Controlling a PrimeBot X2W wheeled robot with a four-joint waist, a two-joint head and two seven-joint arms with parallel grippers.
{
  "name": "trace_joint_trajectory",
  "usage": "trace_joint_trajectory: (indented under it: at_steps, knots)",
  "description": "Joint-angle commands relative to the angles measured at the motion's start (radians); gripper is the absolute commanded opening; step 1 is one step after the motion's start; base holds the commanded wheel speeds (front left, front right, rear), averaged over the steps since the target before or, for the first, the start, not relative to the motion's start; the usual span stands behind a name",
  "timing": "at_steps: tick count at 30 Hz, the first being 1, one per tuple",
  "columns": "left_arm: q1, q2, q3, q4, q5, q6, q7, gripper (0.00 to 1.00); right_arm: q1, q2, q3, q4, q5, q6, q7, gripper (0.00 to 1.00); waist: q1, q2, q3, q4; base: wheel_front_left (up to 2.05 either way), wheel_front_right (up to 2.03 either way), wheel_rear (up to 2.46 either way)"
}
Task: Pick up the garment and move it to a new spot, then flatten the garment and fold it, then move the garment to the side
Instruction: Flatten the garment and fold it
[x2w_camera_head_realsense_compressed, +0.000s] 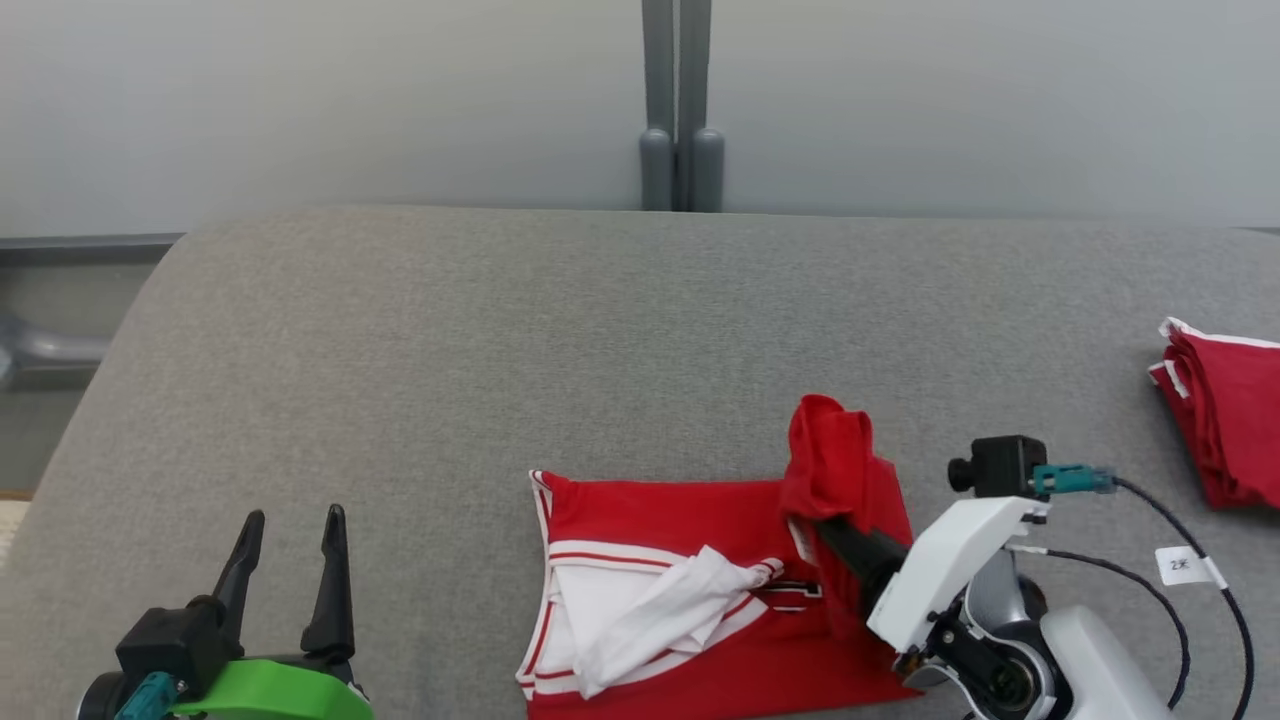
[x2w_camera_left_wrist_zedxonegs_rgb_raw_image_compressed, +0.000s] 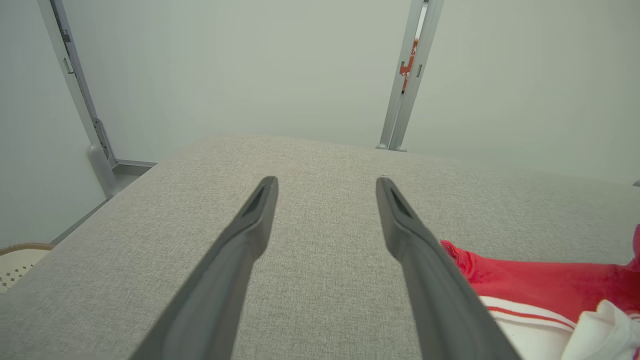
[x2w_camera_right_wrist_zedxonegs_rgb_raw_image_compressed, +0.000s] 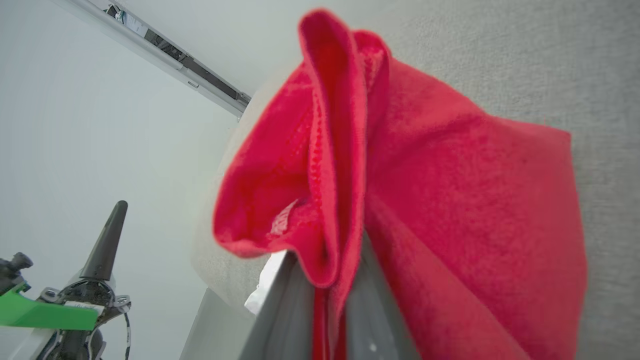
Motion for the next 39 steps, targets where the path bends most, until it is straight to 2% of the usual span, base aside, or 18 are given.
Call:
trace_joint_trajectory:
  at_steps: [1, 5, 11, 19, 20, 21, 22, 25, 29, 32, 39]
  knots:
    - [-0.015, 0.0, -0.004, 0.007, 0.004, -0.007, -0.001, 1.0, 0.001, 0.015, 0.005, 0.018, 0.009, 0.0, -0.018, 0.0, 0.0, -0.0001, 0.002, 0.071, 0.0, 0.0, 0.0]
    - [-0.026, -0.003, -0.017, 0.02, 0.008, -0.013, 0.003, 1.0, -0.03, 0.051, 0.05, 0.082, 0.041, 0.0, -0.043, 0.0, 0.0, -0.0001, 0.003, 0.142, 0.0, 0.0, 0.0]
    - [-0.038, -0.004, -0.031, 0.036, 0.009, -0.017, 0.01, 1.0, -0.07, 0.059, 0.138, 0.177, 0.112, 0.0, -0.076, 0.0, 0.0, -0.0001, 0.003, 0.219, 0.0, 0.0, 0.0]
    - [-0.047, 0.0, -0.028, 0.052, 0.0, -0.02, 0.006, 1.0, -0.146, 0.059, 0.25, 0.309, 0.178, 0.0, -0.181, 0.0, 0.0, -0.0001, 0.011, 0.235, 0.0, 0.0, 0.0]
    - [-0.046, -0.001, -0.027, 0.053, -0.001, -0.019, 0.005, 1.0, -0.153, 0.059, 0.261, 0.324, 0.185, 0.0, -0.19, 0.22, 0.0, -0.0001, 0.012, 0.231, 0.0, 0.0, 0.0]
    - [-0.045, -0.001, -0.025, 0.055, -0.003, -0.018, 0.006, 1.0, -0.161, 0.059, 0.273, 0.341, 0.195, 0.0, -0.202, 0.85, 0.0, -0.0001, 0.012, 0.224, 0.0, 0.0, 0.0]
    - [-0.045, -0.002, -0.023, 0.057, -0.002, -0.018, 0.005, 1.0, -0.171, 0.059, 0.282, 0.354, 0.198, 0.0, -0.21, 1.0, 0.0, -0.0001, 0.013, 0.219, 0.0, 0.0, 0.0]
    - [-0.044, -0.006, -0.018, 0.061, -0.007, -0.019, 0.004, 1.0, -0.196, 0.059, 0.302, 0.38, 0.203, 0.0, -0.242, 1.0, 0.0, -0.0001, 0.015, 0.193, 0.0, 0.0, 0.0]
    - [-0.041, -0.01, -0.005, 0.063, -0.01, -0.015, 0.0, 1.0, -0.213, 0.049, 0.303, 0.344, 0.213, 0.0, -0.298, 1.0, 0.0, -0.0001, 0.011, 0.157, 0.0, 0.0, 0.0]
    - [-0.026, -0.015, 0.002, 0.055, -0.008, -0.01, -0.001, 1.0, -0.209, 0.006, 0.287, 0.284, 0.218, 0.0, -0.347, 1.0, 0.0, -0.0001, 0.005, 0.132, 0.0, 0.0, 0.0]
    - [0.001, -0.02, 0.03, 0.034, 0.002, 0.001, -0.002, 1.0, -0.193, -0.154, 0.253, 0.159, 0.128, 0.0, -0.483, 1.0, 0.0, -0.0001, -0.013, 0.066, 0.0, 0.0, 0.0]
